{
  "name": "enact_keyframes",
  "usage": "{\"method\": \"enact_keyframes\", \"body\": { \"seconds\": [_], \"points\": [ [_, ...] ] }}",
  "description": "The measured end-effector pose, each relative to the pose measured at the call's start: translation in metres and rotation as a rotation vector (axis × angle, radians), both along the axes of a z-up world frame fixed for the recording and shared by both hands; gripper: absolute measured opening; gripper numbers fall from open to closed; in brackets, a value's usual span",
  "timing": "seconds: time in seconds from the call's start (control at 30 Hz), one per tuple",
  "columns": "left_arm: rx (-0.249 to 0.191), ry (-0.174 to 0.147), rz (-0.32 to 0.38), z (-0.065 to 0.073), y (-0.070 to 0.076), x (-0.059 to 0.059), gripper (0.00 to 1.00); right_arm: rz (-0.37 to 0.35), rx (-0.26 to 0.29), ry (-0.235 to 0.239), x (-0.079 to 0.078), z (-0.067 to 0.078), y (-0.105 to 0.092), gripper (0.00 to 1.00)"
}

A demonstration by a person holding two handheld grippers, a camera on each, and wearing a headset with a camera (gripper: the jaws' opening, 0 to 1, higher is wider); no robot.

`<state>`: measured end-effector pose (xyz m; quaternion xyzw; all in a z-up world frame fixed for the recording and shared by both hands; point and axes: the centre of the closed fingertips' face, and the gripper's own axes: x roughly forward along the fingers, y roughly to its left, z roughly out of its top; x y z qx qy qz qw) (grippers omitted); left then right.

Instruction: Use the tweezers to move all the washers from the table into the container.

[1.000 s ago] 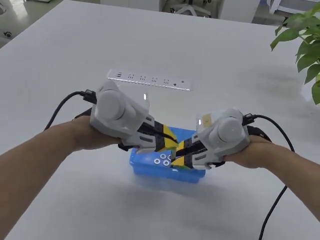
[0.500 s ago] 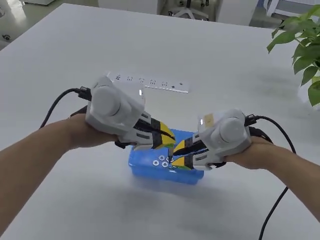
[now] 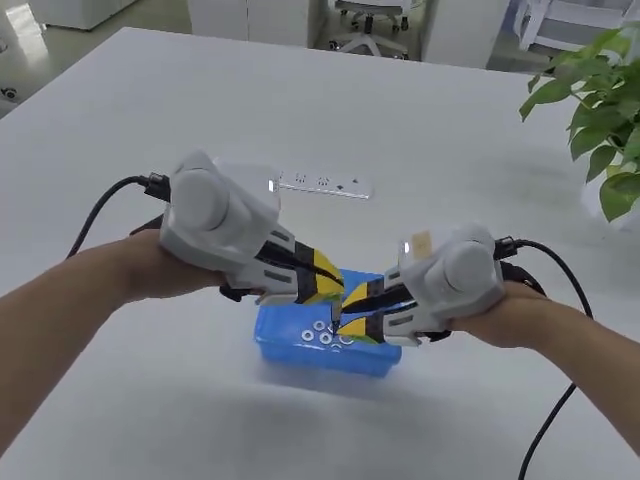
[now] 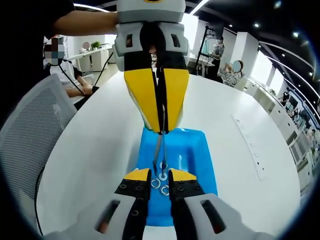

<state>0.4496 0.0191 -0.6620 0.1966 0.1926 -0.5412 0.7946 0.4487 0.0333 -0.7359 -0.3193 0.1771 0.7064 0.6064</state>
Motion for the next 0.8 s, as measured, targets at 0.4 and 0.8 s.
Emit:
{"method": "enact_keyframes", "body": {
  "seconds": [0.4,0.8],
  "points": [
    [-0.015,0.0,-0.041,0.017,-0.009,-0.02,0.05,0.0,0.046,-0.019,-0.017,0.015,-0.002,0.13],
    [-0.035,0.006,-0.072,0.028,-0.016,-0.038,0.05,-0.014,0.09,-0.017,-0.034,0.026,-0.005,0.11]
  ]
}}
